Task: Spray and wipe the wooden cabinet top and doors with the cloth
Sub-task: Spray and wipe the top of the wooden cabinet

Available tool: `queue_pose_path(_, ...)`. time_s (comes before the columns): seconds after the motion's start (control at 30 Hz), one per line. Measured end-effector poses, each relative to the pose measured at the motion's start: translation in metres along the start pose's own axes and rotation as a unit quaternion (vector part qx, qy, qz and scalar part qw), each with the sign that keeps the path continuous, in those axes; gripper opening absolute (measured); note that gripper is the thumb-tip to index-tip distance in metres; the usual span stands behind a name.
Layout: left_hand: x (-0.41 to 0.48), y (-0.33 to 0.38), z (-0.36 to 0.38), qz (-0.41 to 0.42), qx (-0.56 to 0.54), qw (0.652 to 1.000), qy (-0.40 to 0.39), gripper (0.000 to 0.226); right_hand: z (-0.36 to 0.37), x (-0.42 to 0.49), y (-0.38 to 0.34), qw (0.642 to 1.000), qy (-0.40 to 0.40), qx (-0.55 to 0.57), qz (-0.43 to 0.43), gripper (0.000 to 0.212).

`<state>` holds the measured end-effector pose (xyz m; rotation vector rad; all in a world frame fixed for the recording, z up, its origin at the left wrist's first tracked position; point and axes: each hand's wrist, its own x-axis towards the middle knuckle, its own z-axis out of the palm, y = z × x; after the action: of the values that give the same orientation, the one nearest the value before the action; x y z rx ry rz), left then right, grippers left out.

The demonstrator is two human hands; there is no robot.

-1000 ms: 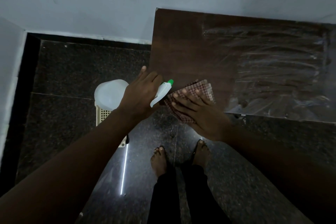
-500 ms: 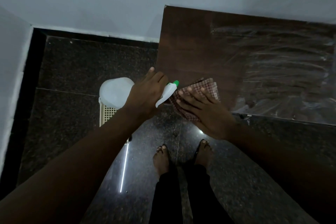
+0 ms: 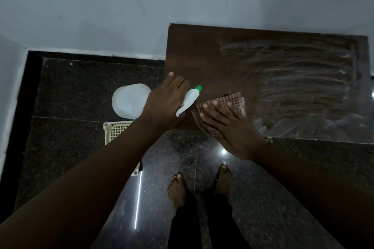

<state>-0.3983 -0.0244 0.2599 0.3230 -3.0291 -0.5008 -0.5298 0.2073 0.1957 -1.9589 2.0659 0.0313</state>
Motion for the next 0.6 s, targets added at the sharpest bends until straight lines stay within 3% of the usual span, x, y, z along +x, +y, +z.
queue_pose_path(0.17,0.031,0.009,-0.003,0.001,0.011,1.0,-0.002,0.043,-0.02,0.029,0.038,0.98,0.062,0.079,0.17,0.06)
queue_pose_path(0.23,0.038,0.013,-0.004,0.001,0.015,1.0,0.001,0.041,-0.022,0.037,0.043,0.974,0.066,0.092,0.197,0.06)
queue_pose_path(0.3,0.045,0.015,-0.004,0.0,0.004,1.0,0.004,0.037,-0.016,0.034,0.034,0.978,0.064,0.07,0.186,0.06)
queue_pose_path(0.47,0.059,0.021,-0.005,0.002,-0.017,1.0,-0.007,0.045,-0.003,0.005,0.024,0.998,0.023,0.008,0.06,0.065)
queue_pose_path(0.6,0.07,0.019,-0.002,0.011,0.0,1.0,-0.004,0.041,-0.013,0.029,0.049,0.99,0.055,0.047,0.118,0.059)
